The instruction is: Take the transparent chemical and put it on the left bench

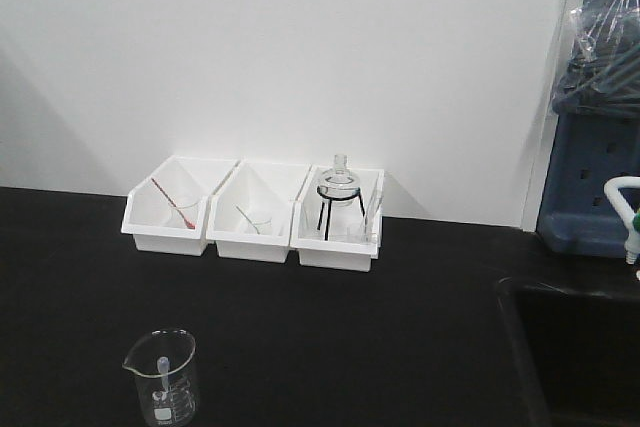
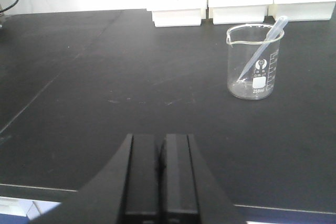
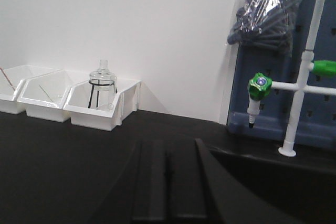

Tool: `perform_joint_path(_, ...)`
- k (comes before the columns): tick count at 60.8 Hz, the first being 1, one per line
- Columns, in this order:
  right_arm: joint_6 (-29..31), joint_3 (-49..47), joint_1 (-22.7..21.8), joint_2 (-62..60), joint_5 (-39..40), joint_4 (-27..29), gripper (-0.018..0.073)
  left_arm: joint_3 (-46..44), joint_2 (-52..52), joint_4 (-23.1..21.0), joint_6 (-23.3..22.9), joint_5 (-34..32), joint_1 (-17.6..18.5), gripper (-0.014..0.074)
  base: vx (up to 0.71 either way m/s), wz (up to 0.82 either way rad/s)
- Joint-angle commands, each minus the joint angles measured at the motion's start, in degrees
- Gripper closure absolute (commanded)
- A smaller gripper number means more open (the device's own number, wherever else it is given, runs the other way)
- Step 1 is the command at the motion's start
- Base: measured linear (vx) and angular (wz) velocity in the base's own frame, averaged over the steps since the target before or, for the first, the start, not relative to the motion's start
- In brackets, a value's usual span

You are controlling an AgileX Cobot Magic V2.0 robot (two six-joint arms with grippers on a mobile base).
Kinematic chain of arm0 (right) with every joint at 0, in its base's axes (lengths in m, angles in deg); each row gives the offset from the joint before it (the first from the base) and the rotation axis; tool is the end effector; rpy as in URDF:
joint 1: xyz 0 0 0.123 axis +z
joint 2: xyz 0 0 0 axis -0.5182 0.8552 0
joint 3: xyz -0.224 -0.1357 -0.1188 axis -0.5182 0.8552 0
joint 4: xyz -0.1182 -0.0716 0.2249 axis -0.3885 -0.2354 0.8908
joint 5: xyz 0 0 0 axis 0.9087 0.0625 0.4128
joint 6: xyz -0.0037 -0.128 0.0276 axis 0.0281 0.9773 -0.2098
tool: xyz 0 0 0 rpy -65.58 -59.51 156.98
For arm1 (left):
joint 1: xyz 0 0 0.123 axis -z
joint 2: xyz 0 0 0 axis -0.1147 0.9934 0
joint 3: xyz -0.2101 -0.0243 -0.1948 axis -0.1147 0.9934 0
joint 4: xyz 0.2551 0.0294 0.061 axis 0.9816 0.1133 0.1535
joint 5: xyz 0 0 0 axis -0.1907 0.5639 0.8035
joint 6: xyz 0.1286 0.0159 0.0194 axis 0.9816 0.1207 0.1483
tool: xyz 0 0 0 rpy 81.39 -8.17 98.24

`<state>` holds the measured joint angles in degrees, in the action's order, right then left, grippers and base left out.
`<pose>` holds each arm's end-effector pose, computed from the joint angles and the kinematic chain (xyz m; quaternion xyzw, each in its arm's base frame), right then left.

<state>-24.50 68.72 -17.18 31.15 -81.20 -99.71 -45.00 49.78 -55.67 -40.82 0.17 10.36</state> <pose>0.0912 0.0010 0.2620 -0.0584 0.6837 -0.0014 0.7274 0.1062 -0.0071 0.2057 0.0337 0.6852 -0.0124 0.7275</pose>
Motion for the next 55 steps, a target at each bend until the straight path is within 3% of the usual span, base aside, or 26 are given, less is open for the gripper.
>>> perform_joint_path(1,-3.0,3.1,-4.1,-0.2,12.5,-0.9,0.0566,0.9,-1.1,0.0,-0.4,-4.5,0.1,0.06,0.0,0.0)
perform_joint_path(2,-5.2,7.2,-7.3,-0.1,16.9,-1.0,0.0566,0.9,-1.1,0.0,-0.4,-4.5,0.1,0.06,0.0,0.0)
perform_joint_path(3,-5.4,7.7,-7.8,-0.1,17.2,-1.0,0.0566,0.9,-1.1,0.0,-0.4,-4.5,0.1,0.06,0.0,0.0)
perform_joint_path(13,-5.0,10.1,-9.0,-0.1,17.5,-0.1,0.0566,0.9,-1.1,0.0,-0.4,-4.5,0.1,0.06,0.0,0.0)
perform_joint_path(18,-1.7,10.5,-9.0,-0.1,14.3,6.7,0.0566,0.9,-1.1,0.0,-0.4,-4.5,0.1,0.06,0.0,0.0)
perform_joint_path(26,13.9,10.7,-9.1,-0.1,8.8,20.7,0.0564,0.9,-1.1,0.0,-0.4,-4.5,0.1,0.06,0.0,0.0)
perform_joint_path(30,21.9,10.7,-9.4,-0.1,8.0,23.3,0.0564,0.9,-1.1,0.0,-0.4,-4.5,0.1,0.06,0.0,0.0)
perform_joint_path(35,32.4,11.9,-12.4,-0.3,10.4,27.4,0.0564,0.9,-1.1,0.0,-0.4,-4.5,0.1,0.06,0.0,0.0)
perform_joint_path(38,35.4,13.7,-14.9,-0.3,14.8,31.2,0.0564,0.9,-1.1,0.0,-0.4,-4.5,0.1,0.06,0.0,0.0)
perform_joint_path(43,36.7,13.3,-18.5,-0.3,14.2,38.5,0.0564,0.9,-1.1,0.0,-0.4,-4.5,0.1,0.06,0.0,0.0)
perform_joint_path(55,36.4,13.3,-19.8,-0.3,14.2,38.7,0.0564,0.9,-1.1,0.0,-0.4,-4.5,0.1,0.06,0.0,0.0)
